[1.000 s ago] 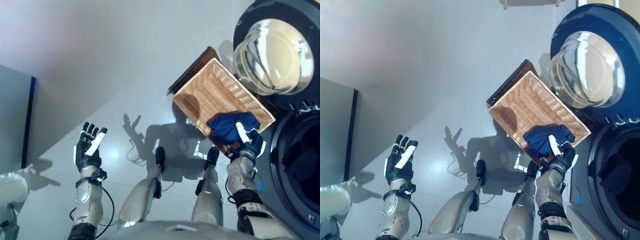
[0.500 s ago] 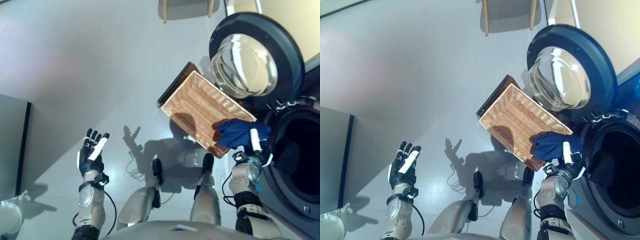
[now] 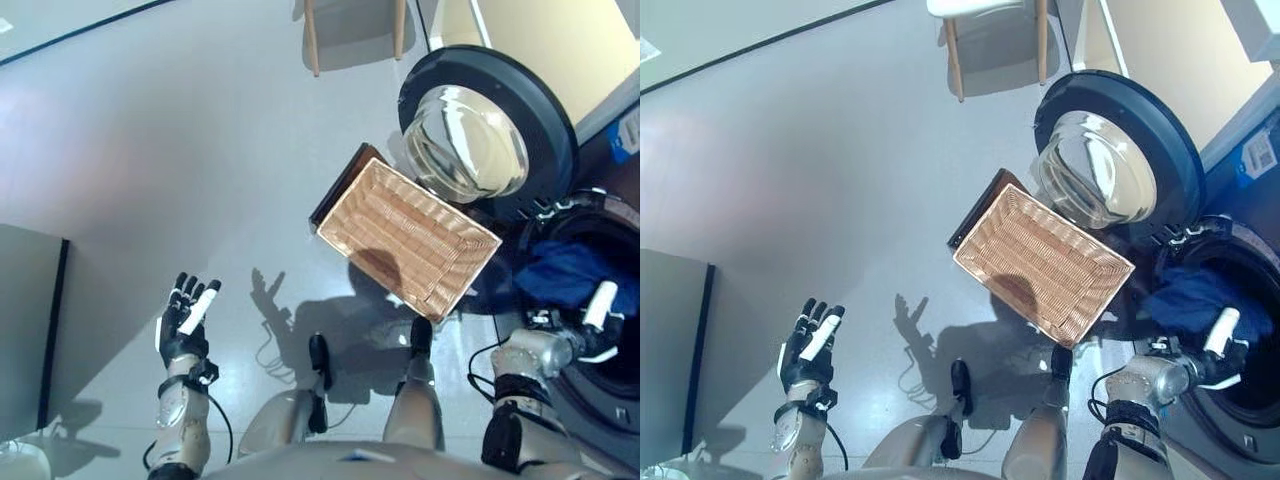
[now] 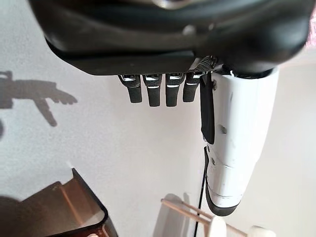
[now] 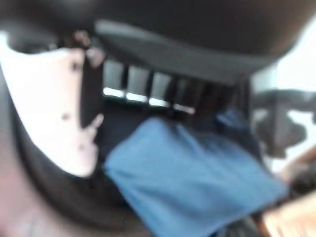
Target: Pick up the clothes and place them into the washing machine
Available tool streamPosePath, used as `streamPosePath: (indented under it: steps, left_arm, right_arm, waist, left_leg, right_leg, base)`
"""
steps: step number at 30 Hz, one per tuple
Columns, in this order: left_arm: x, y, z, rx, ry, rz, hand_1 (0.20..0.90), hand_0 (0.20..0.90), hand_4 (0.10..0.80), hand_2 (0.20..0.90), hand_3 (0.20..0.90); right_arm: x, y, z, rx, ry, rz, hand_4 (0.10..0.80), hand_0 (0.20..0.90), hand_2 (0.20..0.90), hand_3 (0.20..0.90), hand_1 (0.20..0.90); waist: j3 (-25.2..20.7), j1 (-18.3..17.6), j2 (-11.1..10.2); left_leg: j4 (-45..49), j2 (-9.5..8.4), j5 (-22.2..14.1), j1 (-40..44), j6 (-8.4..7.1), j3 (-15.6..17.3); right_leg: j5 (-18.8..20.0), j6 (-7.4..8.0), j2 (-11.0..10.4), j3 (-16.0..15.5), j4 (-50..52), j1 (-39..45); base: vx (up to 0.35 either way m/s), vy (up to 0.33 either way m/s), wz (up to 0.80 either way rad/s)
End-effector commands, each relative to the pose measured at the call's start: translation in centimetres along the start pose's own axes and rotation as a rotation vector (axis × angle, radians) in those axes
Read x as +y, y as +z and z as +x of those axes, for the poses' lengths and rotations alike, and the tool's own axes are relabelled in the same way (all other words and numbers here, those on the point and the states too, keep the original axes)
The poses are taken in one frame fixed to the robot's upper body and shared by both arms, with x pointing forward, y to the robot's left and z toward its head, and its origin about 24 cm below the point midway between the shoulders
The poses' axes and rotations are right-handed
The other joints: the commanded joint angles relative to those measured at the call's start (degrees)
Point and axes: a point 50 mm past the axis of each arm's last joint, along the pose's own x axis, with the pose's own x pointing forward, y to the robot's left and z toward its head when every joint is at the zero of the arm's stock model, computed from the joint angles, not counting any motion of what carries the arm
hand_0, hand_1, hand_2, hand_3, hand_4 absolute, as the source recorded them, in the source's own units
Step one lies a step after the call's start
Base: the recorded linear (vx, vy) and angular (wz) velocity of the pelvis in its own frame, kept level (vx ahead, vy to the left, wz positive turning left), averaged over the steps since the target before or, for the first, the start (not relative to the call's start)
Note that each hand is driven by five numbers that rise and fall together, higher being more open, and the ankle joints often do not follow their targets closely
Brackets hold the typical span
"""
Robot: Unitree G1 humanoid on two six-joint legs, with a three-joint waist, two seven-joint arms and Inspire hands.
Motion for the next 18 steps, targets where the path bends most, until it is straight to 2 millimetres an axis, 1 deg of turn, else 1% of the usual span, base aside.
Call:
streamPosePath:
  steps: [1, 2, 3, 5, 7, 8, 9, 10, 11, 12, 13, 16, 17, 18]
  left_arm:
    - [-1.1, 2.9, 1.0, -0.162, -0.062, -0.025, 0.900, 0.900, 0.800, 0.900, 0.900]
    - [-1.2, 2.9, 1.0, -0.163, -0.072, -0.027, 0.900, 0.900, 0.800, 0.900, 0.900]
    - [-1.3, 2.9, 0.9, -0.161, -0.074, -0.028, 0.900, 0.900, 0.800, 0.900, 0.900]
    - [-1.7, 3.0, 0.9, -0.168, -0.096, -0.034, 0.900, 0.900, 0.800, 0.900, 0.900]
    - [-2.0, 3.4, 0.7, -0.185, -0.121, -0.038, 0.900, 0.900, 0.800, 0.900, 0.900]
    - [-2.2, 3.4, 0.7, -0.185, -0.133, -0.039, 0.900, 0.900, 0.800, 0.900, 0.900]
    - [-2.5, 3.5, 0.6, -0.187, -0.154, -0.039, 0.900, 0.900, 0.800, 0.900, 0.900]
    - [-2.7, 3.6, 0.5, -0.187, -0.175, -0.029, 0.900, 0.900, 0.800, 0.900, 0.900]
    - [-2.9, 3.6, 0.5, -0.187, -0.177, -0.036, 0.900, 0.900, 0.800, 0.900, 0.900]
    - [-2.9, 3.6, 0.4, -0.184, -0.191, -0.025, 0.900, 0.900, 0.800, 0.900, 0.900]
    - [-3.0, 3.5, 0.5, -0.184, -0.193, -0.029, 0.900, 0.900, 0.800, 0.900, 0.900]
    - [-3.5, 3.5, 0.5, -0.180, -0.211, -0.027, 0.900, 0.900, 0.800, 0.900, 0.900]
    - [-3.7, 3.6, 0.5, -0.179, -0.229, -0.020, 0.900, 0.900, 0.800, 0.900, 0.900]
    - [-3.8, 3.5, 0.5, -0.179, -0.230, -0.023, 0.900, 0.900, 0.800, 0.900, 0.900]
  right_arm:
    - [2.4, 4.9, 2.0, -0.202, 0.030, 0.094, 0.300, 0.200, 0.200, 0.200, 0.200]
    - [2.5, 5.1, 2.2, -0.206, 0.019, 0.098, 0.300, 0.200, 0.200, 0.200, 0.200]
    - [2.2, 5.1, 2.3, -0.202, -0.003, 0.099, 0.300, 0.200, 0.200, 0.200, 0.200]
    - [2.8, 5.9, 2.9, -0.208, -0.024, 0.108, 0.300, 0.200, 0.200, 0.200, 0.200]
    - [4.1, 6.8, 3.3, -0.221, -0.026, 0.130, 0.300, 0.200, 0.200, 0.200, 0.200]
    - [5.1, 7.7, 3.7, -0.231, -0.028, 0.150, 0.300, 0.200, 0.200, 0.200, 0.200]
    - [6.1, 8.2, 3.8, -0.237, -0.019, 0.157, 0.300, 0.200, 0.200, 0.200, 0.200]
    - [7.9, 9.4, 4.0, -0.253, 0.004, 0.172, 0.300, 0.200, 0.200, 0.200, 0.200]
    - [8.2, 9.7, 4.0, -0.257, 0.006, 0.173, 0.300, 0.200, 0.200, 0.200, 0.200]
    - [9.7, 10.8, 4.0, -0.275, 0.035, 0.195, 0.300, 0.200, 0.200, 0.200, 0.200]
    - [9.9, 11.0, 4.0, -0.277, 0.037, 0.196, 0.300, 0.200, 0.200, 0.200, 0.200]
    - [11.9, 12.4, 3.8, -0.303, 0.075, 0.219, 0.300, 0.200, 0.200, 0.200, 0.200]
    - [12.9, 13.4, 3.7, -0.321, 0.096, 0.236, 0.300, 0.200, 0.200, 0.200, 0.200]
    - [13.0, 13.5, 3.7, -0.322, 0.097, 0.237, 0.300, 0.200, 0.200, 0.200, 0.200]
  waist:
    - [0.6, 0.0, 1.6]
    - [1.1, 0.0, 2.0]
    - [1.4, -0.2, 2.4]
    - [2.1, 0.0, 3.3]
    - [2.9, 0.1, 4.3]
    - [3.0, 0.3, 4.8]
    - [3.1, 0.5, 5.3]
    - [3.6, 0.8, 6.1]
    - [3.5, 0.9, 6.3]
    - [3.8, 1.2, 6.8]
    - [3.8, 1.3, 7.0]
    - [3.7, 1.8, 7.6]
    - [3.6, 2.0, 7.9]
    - [3.5, 2.0, 8.0]
  left_leg:
    - [0.0, 2.66, -3.0, 1.2, -7.53, -3.9]
    - [0.0, 2.53, -2.9, 0.9, -7.54, -3.9]
    - [0.0, 2.48, -2.8, 0.6, -7.58, -3.8]
    - [-0.1, 2.14, -2.7, -0.2, -7.65, -3.6]
    - [-0.1, 1.69, -2.4, -1.2, -7.73, -3.5]
    - [-0.1, 1.50, -2.3, -1.7, -7.72, -3.3]
    - [-0.1, 1.37, -2.4, -2.0, -7.67, -3.2]
    - [-0.1, 1.01, -2.3, -2.7, -7.65, -3.1]
    - [-0.1, 0.96, -2.2, -2.9, -7.62, -2.9]
    - [-0.1, 0.90, -2.1, -3.4, -7.73, -2.8]
    - [-0.1, 0.88, -2.1, -3.6, -7.72, -2.7]
    - [-0.1, 0.79, -1.9, -4.6, -7.86, -2.6]
    - [-0.1, 0.74, -1.8, -4.9, -8.02, -2.7]
    - [-0.1, 0.73, -1.8, -5.0, -8.02, -2.7]
  right_leg:
    - [-5.3, 1.76, -2.4, -1.3, 2.4, 2.7]
    - [-5.2, 1.76, -2.4, -1.1, 2.6, 2.2]
    - [-5.2, 1.73, -2.6, -0.9, 2.7, 1.8]
    - [-5.0, 1.69, -2.9, -0.6, 2.9, 0.6]
    - [-4.8, 1.75, -3.3, -0.4, 3.0, -0.5]
    - [-4.7, 1.77, -3.4, -0.1, 3.0, -1.2]
    - [-4.6, 1.83, -3.6, 0.1, 3.1, -1.8]
    - [-4.4, 1.80, -3.8, 0.6, 3.4, -2.9]
    - [-4.5, 1.81, -3.8, 0.8, 3.7, -3.4]
    - [-4.4, 1.80, -4.1, 1.1, 3.9, -4.2]
    - [-4.4, 1.81, -4.1, 1.2, 4.1, -4.5]
    - [-4.6, 1.74, -4.3, 1.9, 5.1, -6.3]
    - [-4.8, 1.60, -4.4, 2.1, 5.6, -6.9]
    - [-4.8, 1.60, -4.4, 2.1, 5.7, -7.1]
  base:
    - [-0.023, 0.030, -0.06]
    - [-0.026, 0.039, -0.05]
    - [-0.039, 0.044, -0.03]
    - [-0.045, 0.044, 0.00]
    - [-0.049, 0.056, -0.04]
    - [-0.025, 0.052, -0.07]
    - [-0.035, 0.053, -0.04]
    - [-0.027, 0.042, -0.03]
    - [-0.040, 0.037, 0.00]
    - [0.000, 0.000, 0.00]
    - [0.000, 0.000, 0.00]
    - [0.002, -0.004, 0.01]
    - [0.007, -0.014, 0.04]
    - [0.021, -0.007, 0.06]
